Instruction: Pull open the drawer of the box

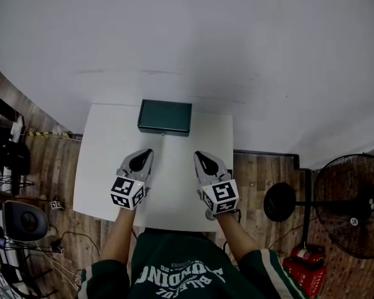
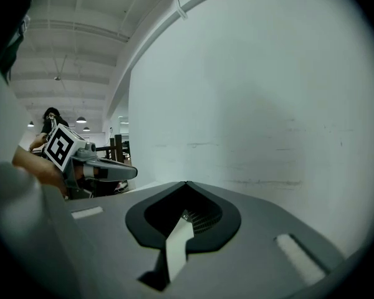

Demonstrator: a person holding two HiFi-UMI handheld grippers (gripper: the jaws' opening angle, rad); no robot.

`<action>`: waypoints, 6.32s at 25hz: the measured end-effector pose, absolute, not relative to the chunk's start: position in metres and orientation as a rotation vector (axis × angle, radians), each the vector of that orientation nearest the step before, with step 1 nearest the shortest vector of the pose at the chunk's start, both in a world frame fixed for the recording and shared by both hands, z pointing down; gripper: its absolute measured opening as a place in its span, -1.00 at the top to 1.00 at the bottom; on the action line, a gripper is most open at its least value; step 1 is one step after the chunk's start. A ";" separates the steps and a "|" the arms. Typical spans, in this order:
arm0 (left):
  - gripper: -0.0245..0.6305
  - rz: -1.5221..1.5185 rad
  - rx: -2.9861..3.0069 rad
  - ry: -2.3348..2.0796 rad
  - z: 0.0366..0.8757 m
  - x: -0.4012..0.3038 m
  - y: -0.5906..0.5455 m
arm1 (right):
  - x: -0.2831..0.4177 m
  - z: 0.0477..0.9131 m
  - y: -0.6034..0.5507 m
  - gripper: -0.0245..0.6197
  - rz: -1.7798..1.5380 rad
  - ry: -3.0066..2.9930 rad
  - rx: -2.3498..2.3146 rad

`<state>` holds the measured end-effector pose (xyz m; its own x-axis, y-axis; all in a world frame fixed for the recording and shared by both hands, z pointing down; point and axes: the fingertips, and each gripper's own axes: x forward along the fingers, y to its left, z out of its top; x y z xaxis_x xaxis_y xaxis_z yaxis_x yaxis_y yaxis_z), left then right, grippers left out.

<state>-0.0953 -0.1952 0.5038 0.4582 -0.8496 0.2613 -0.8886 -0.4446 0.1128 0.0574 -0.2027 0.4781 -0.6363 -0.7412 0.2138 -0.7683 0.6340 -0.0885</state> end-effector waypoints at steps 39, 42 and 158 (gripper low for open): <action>0.42 0.313 2.021 -1.165 0.699 -0.088 -0.307 | 0.043 0.592 -0.219 0.92 0.560 -2.456 1.309; 0.42 0.306 1.974 -1.159 0.711 -0.089 -0.313 | 0.046 0.596 -0.216 0.92 0.575 -2.443 1.318; 0.77 0.236 2.407 -1.500 0.503 -0.099 -0.179 | 0.048 0.470 -0.199 0.92 0.270 -2.723 1.245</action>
